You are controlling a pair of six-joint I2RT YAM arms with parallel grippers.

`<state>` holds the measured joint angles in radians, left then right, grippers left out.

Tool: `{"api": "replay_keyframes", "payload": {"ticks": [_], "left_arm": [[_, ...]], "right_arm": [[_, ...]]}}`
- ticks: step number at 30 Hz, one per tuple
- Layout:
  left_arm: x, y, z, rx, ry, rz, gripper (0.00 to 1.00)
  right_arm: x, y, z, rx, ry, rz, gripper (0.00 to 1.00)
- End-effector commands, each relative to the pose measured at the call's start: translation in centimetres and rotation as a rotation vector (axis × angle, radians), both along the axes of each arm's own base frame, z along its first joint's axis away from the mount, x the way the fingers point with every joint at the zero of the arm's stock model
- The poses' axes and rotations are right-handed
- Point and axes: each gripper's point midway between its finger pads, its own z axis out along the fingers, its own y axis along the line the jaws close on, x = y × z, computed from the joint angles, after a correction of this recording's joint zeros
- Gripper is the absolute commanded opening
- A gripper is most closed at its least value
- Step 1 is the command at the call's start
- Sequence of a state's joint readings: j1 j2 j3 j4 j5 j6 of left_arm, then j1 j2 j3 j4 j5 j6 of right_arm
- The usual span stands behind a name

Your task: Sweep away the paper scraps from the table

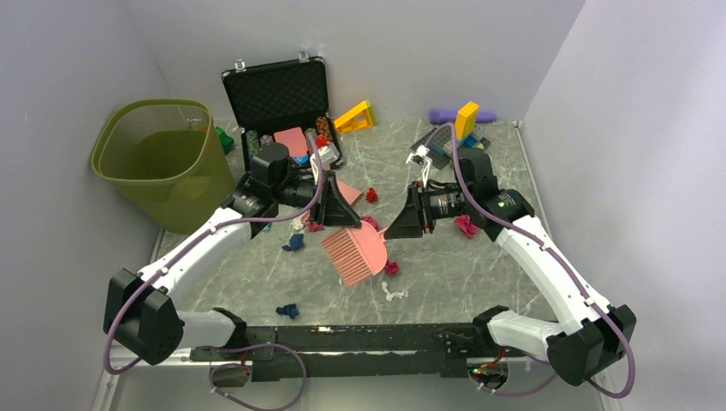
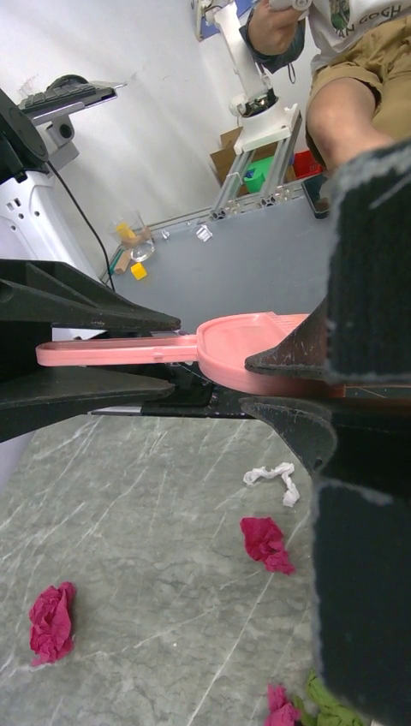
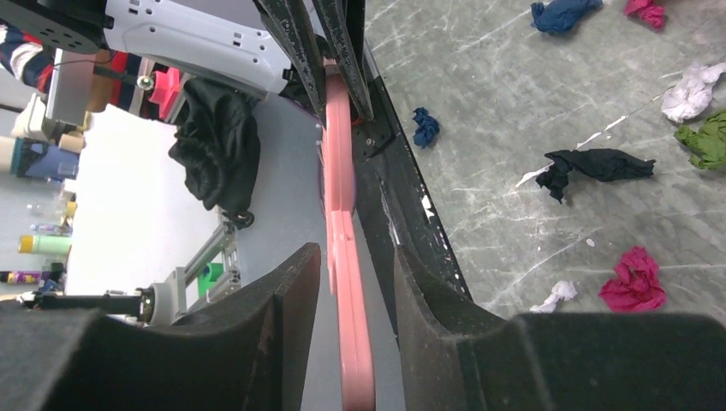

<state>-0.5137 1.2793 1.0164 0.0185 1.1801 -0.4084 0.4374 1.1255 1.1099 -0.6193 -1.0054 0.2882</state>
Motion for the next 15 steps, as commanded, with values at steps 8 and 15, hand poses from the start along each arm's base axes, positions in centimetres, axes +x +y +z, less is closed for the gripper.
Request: {"api": "replay_keyframes", "payload": {"ticks": [8, 15], "left_arm": [[-1.13, -0.06, 2.22, -0.04, -0.109, -0.035, 0.0], [-1.19, 0.02, 1.88, -0.017, -0.103, -0.018, 0.0]], "right_arm": [[0.32, 0.19, 1.64, 0.036, -0.053, 0.007, 0.4], [0.23, -0.02, 2.09, 0.038, -0.06, 0.012, 0.37]]}}
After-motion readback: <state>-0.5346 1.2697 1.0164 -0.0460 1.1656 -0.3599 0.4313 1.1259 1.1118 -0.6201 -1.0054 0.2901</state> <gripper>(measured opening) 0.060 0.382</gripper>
